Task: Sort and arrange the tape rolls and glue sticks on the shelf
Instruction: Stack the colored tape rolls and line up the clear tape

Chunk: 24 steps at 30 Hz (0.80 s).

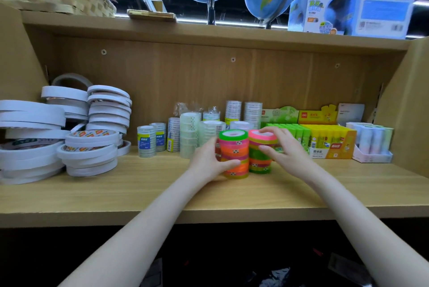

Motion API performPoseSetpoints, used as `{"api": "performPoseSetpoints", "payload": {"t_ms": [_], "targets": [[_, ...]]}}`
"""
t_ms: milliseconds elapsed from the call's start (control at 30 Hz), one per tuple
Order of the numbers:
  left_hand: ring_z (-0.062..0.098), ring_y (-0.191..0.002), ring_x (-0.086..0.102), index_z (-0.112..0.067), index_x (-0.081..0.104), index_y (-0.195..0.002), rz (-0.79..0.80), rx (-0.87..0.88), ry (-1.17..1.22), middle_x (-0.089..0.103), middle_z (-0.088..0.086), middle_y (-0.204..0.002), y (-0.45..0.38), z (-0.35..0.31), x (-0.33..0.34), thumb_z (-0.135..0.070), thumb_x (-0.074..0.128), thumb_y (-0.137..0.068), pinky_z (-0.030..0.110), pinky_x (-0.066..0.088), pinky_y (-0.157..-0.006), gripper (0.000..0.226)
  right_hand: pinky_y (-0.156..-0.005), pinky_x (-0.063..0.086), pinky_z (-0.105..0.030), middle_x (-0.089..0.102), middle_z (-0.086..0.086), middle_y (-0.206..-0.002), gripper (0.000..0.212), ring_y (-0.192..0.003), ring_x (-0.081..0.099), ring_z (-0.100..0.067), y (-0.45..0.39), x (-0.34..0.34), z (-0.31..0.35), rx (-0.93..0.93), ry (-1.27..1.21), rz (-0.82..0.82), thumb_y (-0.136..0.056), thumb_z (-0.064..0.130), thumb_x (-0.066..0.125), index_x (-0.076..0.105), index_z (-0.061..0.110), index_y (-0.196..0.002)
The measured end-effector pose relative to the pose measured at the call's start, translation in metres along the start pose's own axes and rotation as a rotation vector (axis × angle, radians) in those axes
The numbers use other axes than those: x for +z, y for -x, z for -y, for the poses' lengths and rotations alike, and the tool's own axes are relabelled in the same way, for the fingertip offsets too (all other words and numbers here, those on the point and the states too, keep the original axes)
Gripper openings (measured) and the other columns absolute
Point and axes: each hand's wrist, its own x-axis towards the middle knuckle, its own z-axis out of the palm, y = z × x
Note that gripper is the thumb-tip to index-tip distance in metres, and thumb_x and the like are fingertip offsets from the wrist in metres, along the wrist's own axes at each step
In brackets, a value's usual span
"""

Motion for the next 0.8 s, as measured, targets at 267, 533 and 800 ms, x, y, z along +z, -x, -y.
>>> {"api": "performPoseSetpoints", "payload": {"t_ms": [267,533,800], "targets": [[0.016,-0.112,0.053,-0.012,0.041,-0.129,-0.061,0.008,-0.030,0.054,0.003,-0.126,0.000,0.002,-0.010,-0.035,0.076,-0.074,0.026,0.042,-0.093,0.069,-0.106,0.029,-0.035,0.036,-0.010,-0.135,0.055,-0.128,0.034,-0.026,-0.003,-0.009,0.019,-0.066,0.264,-0.069,-0.083,0.028,0.067,0.045,0.014,-0.132],[0.027,-0.122,0.043,-0.011,0.041,-0.133,-0.280,-0.011,-0.570,0.045,0.009,-0.130,0.015,0.082,-0.101,-0.012,0.062,-0.083,0.036,0.037,-0.101,0.054,-0.106,0.026,-0.038,0.041,-0.007,-0.133,0.056,-0.123,0.041,-0.026,-0.070,0.052,0.110,-0.331,0.449,0.089,-0.083,0.032,0.065,0.043,0.016,-0.132],[0.031,-0.140,0.025,-0.020,0.041,-0.140,-0.017,0.248,-1.113,0.031,0.011,-0.150,-0.020,0.091,-0.095,-0.027,0.067,-0.076,0.051,0.020,-0.111,0.069,-0.096,0.032,-0.035,0.044,-0.007,-0.125,0.051,-0.111,0.053,-0.029,-0.115,0.098,0.115,-0.282,0.781,0.192,-0.080,0.020,0.068,0.043,0.010,-0.122]]}}
